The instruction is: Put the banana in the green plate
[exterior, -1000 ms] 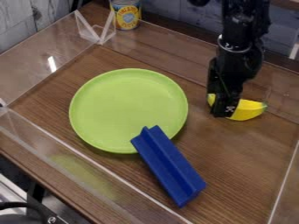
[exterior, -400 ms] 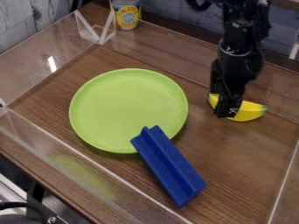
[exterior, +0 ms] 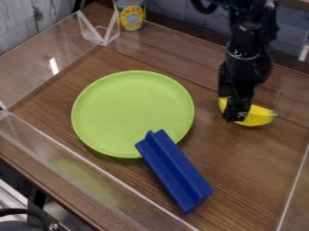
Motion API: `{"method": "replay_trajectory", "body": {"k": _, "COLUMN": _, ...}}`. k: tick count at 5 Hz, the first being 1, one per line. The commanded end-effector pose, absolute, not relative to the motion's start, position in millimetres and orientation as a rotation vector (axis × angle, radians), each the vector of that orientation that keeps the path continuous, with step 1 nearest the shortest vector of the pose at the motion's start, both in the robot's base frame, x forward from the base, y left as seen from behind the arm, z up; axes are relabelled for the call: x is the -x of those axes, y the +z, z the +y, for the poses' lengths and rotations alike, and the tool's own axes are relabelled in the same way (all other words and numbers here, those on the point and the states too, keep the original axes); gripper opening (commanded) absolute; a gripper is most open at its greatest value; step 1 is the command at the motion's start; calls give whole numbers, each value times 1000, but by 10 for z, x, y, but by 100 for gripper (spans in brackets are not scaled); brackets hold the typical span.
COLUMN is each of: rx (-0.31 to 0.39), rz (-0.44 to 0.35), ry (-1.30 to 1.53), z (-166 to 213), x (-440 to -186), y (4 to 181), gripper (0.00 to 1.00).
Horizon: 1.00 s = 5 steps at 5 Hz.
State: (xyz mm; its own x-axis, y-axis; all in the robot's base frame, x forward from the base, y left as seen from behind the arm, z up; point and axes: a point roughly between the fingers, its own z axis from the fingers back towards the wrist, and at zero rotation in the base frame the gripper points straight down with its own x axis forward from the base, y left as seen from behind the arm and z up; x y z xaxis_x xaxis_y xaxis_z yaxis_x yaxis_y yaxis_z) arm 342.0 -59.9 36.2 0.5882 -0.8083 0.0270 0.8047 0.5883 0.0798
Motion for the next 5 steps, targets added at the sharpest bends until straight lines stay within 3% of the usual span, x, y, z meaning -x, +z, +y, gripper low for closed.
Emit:
{"method": "replay_trajectory", "body": {"k": 1, "rx": -66, "rz": -110, "ry": -927, "z": -584, "x": -3494, "y": 450, "gripper": 100}}
{"method": "replay_trajectory", "body": {"k": 3, "rx": -61, "rz": -116, "ry": -915, "z": -577, "x": -3514, "y": 429, "gripper": 100}}
{"method": "replay_trajectory", "body": {"k": 4, "rx": -61, "rz": -111, "ry": -909, "z": -578, "x": -3504, "y": 467, "gripper": 0}}
{"method": "replay_trajectory", "body": {"k": 5, "rx": -65, "rz": -95, "ry": -912, "z": -560, "x": -3474, "y": 570, "gripper": 0}}
